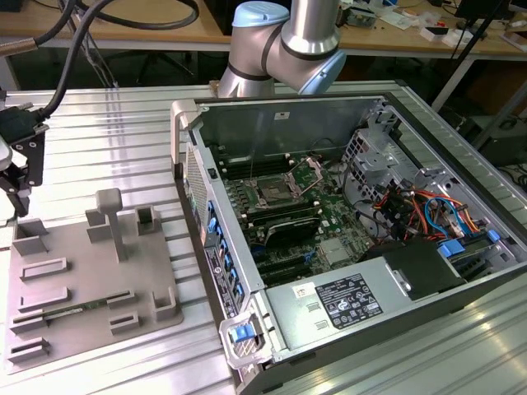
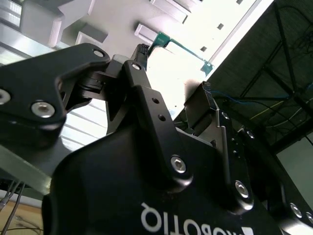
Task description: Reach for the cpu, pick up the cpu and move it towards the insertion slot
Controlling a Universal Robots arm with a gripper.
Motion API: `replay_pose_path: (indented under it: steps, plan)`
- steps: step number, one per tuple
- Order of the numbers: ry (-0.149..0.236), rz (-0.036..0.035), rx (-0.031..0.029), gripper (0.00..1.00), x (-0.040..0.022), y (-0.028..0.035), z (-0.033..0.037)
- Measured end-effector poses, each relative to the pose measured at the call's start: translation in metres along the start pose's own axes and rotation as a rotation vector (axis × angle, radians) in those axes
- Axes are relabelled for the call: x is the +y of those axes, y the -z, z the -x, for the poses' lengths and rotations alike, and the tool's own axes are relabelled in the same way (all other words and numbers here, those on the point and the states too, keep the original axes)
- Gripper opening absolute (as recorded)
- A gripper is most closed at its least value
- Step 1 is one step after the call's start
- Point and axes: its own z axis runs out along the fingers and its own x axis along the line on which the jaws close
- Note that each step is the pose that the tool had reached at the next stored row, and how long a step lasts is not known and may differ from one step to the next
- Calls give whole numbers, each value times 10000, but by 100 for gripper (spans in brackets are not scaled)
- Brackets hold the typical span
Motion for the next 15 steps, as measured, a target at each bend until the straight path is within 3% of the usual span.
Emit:
replay_pose_path:
  steps: [15]
  plan:
    - [-1,0,-1,55,-2,136,0]
